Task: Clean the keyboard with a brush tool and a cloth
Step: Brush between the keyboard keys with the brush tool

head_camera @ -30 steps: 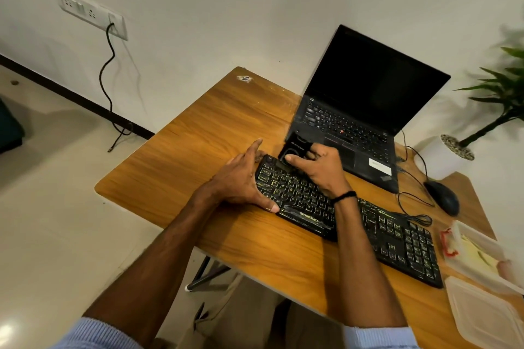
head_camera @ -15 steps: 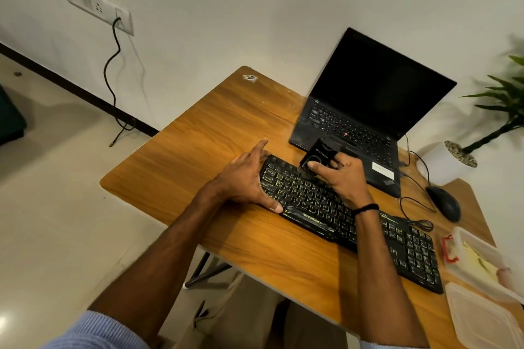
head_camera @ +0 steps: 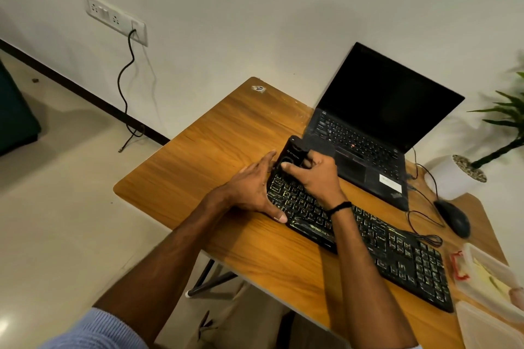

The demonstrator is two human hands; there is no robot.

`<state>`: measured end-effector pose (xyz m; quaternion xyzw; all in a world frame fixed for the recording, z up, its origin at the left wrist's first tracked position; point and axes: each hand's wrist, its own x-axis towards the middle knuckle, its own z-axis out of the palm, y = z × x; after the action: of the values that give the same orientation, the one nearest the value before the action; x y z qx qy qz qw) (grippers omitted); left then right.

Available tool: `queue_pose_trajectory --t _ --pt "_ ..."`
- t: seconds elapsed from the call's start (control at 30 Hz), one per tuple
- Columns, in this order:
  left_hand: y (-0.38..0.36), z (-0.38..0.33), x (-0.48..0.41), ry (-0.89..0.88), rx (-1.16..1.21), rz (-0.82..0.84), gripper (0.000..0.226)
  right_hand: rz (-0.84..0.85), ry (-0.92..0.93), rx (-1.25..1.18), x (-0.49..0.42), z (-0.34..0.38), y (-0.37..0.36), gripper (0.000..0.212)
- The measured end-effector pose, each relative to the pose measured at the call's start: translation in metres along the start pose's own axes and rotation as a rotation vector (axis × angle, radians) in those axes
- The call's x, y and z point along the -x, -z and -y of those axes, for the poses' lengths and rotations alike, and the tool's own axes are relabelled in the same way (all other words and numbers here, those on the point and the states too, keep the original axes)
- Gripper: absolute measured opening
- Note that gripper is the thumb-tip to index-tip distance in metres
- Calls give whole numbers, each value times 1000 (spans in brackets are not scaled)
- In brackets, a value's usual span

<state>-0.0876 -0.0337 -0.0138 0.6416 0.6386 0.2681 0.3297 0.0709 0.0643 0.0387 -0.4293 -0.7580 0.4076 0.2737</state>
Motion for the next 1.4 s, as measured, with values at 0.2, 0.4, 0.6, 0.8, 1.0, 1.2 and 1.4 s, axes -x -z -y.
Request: queue_pose_trajectory --t 0.2,0.4,0.6,0.8,1.0,1.2,1.4 --pt "16 6 -3 -14 101 116 160 -3 13 51 0 6 -6 38" --pt "22 7 -6 -39 63 126 165 -17 3 22 0 5 -7 35" --pt "21 10 -6 -54 -50 75 160 -63 31 69 6 3 4 37" --pt "18 11 -5 -51 -84 22 160 -40 77 96 6 3 -5 35" --pt "18 11 -5 -49 -87 3 156 2 79 79 6 5 -10 34" --pt "18 8 -6 -40 -106 14 157 33 49 -4 11 1 -7 36" --pt "18 6 -5 -25 -88 36 158 -150 50 140 12 1 -7 41"
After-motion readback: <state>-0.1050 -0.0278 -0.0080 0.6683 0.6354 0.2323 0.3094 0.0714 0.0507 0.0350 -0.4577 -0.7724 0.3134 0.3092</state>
